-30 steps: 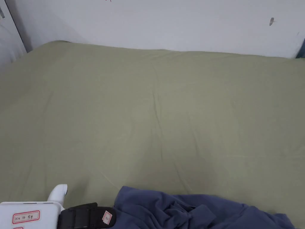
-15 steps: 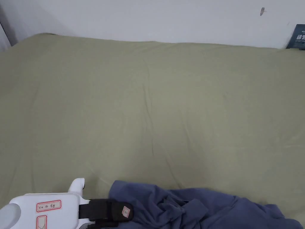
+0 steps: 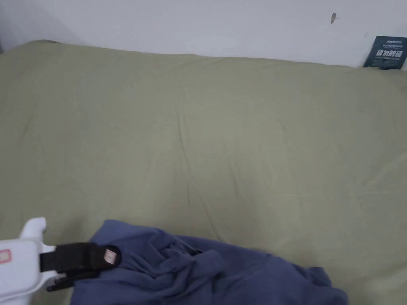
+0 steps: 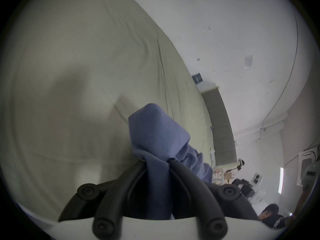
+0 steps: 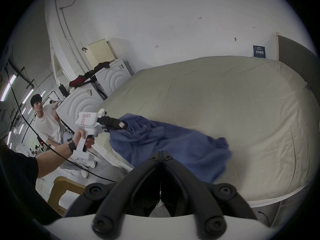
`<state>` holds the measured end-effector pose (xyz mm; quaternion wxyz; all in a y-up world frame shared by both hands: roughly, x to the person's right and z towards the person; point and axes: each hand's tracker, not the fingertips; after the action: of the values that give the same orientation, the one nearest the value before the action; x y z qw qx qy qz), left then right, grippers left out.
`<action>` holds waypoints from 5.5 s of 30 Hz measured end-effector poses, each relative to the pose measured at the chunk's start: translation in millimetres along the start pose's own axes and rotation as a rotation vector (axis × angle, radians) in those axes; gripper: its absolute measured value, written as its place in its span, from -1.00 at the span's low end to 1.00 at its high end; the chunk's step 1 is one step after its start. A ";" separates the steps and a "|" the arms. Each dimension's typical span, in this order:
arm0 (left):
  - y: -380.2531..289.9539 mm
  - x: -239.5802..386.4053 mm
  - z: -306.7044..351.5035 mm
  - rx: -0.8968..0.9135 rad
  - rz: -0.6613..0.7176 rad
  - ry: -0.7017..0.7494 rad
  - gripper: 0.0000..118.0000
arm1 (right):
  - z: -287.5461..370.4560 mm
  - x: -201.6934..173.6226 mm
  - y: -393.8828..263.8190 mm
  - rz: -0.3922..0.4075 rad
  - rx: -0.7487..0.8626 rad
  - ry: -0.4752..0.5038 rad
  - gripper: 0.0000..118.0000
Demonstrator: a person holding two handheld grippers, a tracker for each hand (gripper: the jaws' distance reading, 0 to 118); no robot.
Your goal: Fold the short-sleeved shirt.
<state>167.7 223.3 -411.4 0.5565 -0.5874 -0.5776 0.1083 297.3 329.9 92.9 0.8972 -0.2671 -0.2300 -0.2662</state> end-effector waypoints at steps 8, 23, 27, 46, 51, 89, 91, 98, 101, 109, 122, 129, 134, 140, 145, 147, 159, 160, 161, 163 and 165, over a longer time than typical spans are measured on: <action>34.6 50.6 52.3 0.092 -0.114 0.294 -0.87 | -12.0 1.4 -2.0 -0.011 -0.008 0.011 -1.00; -28.3 173.0 -89.8 -0.092 -0.127 0.158 -0.86 | 9.2 13.0 -1.1 -0.054 0.035 -0.006 -1.00; -46.8 181.3 -120.2 -0.185 -0.144 0.117 -0.64 | 21.2 22.8 -4.7 -0.070 0.045 -0.032 -1.00; -41.1 131.3 -21.5 0.066 -0.250 -0.134 -1.00 | -21.7 30.5 13.7 -0.106 0.066 0.198 -1.00; -42.7 97.7 3.1 0.092 -0.278 -0.113 -1.00 | -88.5 40.6 34.2 -0.197 0.021 0.419 -1.00; -39.4 27.0 -14.2 0.014 -0.225 -0.099 1.00 | -189.4 115.3 -19.0 -0.456 -0.146 0.392 -1.00; -38.4 24.1 -25.6 0.045 -0.187 -0.113 1.00 | -189.4 114.3 -19.2 -0.455 -0.144 0.390 -1.00; -35.0 12.6 -74.2 -0.114 -0.080 -0.183 1.00 | -189.3 113.0 -17.3 -0.436 -0.146 0.384 -1.00; -37.1 8.9 -93.8 -0.172 -0.045 -0.179 1.00 | -190.7 116.1 -18.7 -0.439 -0.145 0.392 -1.00; -33.9 8.3 -133.2 -0.207 0.000 -0.308 1.00 | -192.0 118.8 -22.4 -0.453 -0.133 0.410 -1.00; -37.6 1.3 -141.3 -0.263 0.034 -0.153 -0.60 | -190.1 114.1 -19.9 -0.424 -0.113 0.386 -1.00; -38.6 -3.8 -141.1 -0.213 0.085 -0.251 -0.60 | -187.7 108.0 -14.7 -0.391 -0.121 0.353 -1.00; -39.3 -1.7 -139.5 -0.210 0.081 -0.242 -0.60 | -154.0 108.0 -0.2 -0.312 -0.101 0.325 -1.00; -40.6 -2.0 -139.3 -0.198 0.080 -0.249 -0.60 | -71.1 100.3 23.4 -0.041 0.010 0.050 -1.00; -42.4 0.2 -137.6 -0.187 0.070 -0.240 -0.60 | 12.7 68.4 34.1 0.119 0.187 -0.121 -1.00; -44.5 2.9 -134.9 -0.171 0.051 -0.224 -0.60 | 36.3 54.0 34.7 0.159 0.238 -0.175 -1.00; -3.1 -8.4 -85.6 -0.156 -0.071 -0.117 -0.60 | 63.3 4.1 30.1 0.212 0.258 -0.140 -1.00; 7.1 -13.5 -73.6 -0.168 -0.067 -0.108 -0.60 | 58.8 -0.4 29.3 0.217 0.255 -0.134 -1.00; 14.9 -19.0 -58.9 -0.151 -0.071 -0.082 -0.60 | 53.0 -4.3 29.3 0.223 0.254 -0.121 -1.00; 36.8 -36.0 -26.6 -0.135 -0.105 -0.025 -0.60 | 40.3 -11.3 30.6 0.217 0.229 -0.092 -1.00; 55.5 -48.0 7.3 -0.097 -0.126 0.050 -0.60 | 28.0 -16.4 29.2 0.211 0.216 -0.054 -1.00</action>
<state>178.2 204.7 -482.0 0.5472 -0.5788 -0.6038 0.0303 294.9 373.4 94.4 0.9372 -0.1986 -0.2520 -0.1366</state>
